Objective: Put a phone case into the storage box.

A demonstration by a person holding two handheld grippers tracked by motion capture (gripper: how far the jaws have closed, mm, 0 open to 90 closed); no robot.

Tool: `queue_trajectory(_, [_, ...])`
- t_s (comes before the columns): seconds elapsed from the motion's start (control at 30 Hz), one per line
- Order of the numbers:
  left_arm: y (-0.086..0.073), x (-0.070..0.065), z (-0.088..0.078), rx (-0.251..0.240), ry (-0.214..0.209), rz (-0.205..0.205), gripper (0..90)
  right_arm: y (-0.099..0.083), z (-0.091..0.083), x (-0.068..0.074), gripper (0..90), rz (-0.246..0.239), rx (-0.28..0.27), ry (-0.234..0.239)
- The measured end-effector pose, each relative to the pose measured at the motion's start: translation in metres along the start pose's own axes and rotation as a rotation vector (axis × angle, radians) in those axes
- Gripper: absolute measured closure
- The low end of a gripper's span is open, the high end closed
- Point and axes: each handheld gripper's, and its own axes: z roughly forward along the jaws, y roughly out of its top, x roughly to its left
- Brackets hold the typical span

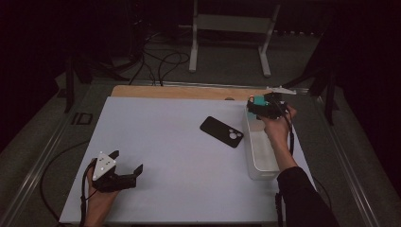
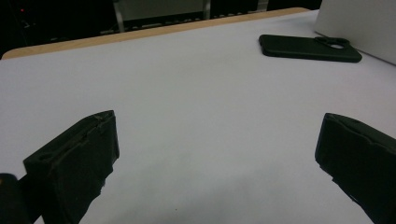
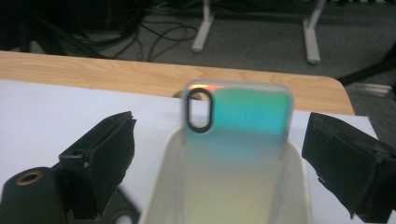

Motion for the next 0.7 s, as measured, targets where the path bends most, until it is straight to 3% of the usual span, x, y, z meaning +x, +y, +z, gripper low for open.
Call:
queue_trajectory(0.17, [0.000, 0.000, 0.000, -0.001, 0.000, -0.001, 0.2, -0.003, -0.014, 0.007, 9.5, -0.039, -0.028, 0.044])
queue_trajectory(0.2, [0.000, 0.000, 0.000, -0.001, 0.000, -0.002, 0.2, -0.006, -0.022, 0.012, 9.5, -0.058, -0.042, 0.079])
queue_trajectory(0.33, [0.000, 0.000, 0.000, 0.000, 0.000, -0.003, 0.2, -0.013, -0.040, 0.021, 9.6, -0.094, -0.076, 0.142])
queue_trajectory(0.43, [0.000, 0.000, 0.000, -0.001, 0.001, -0.001, 0.2, -0.017, -0.047, 0.024, 9.6, -0.101, -0.091, 0.167])
queue_trajectory(0.53, [0.000, 0.000, 0.000, -0.001, 0.001, -0.004, 0.2, -0.032, -0.066, 0.032, 9.7, -0.108, -0.119, 0.225])
queue_trajectory(0.7, [0.000, 0.000, 0.000, 0.000, 0.000, -0.003, 0.2, -0.048, -0.079, 0.039, 9.6, -0.140, -0.144, 0.250])
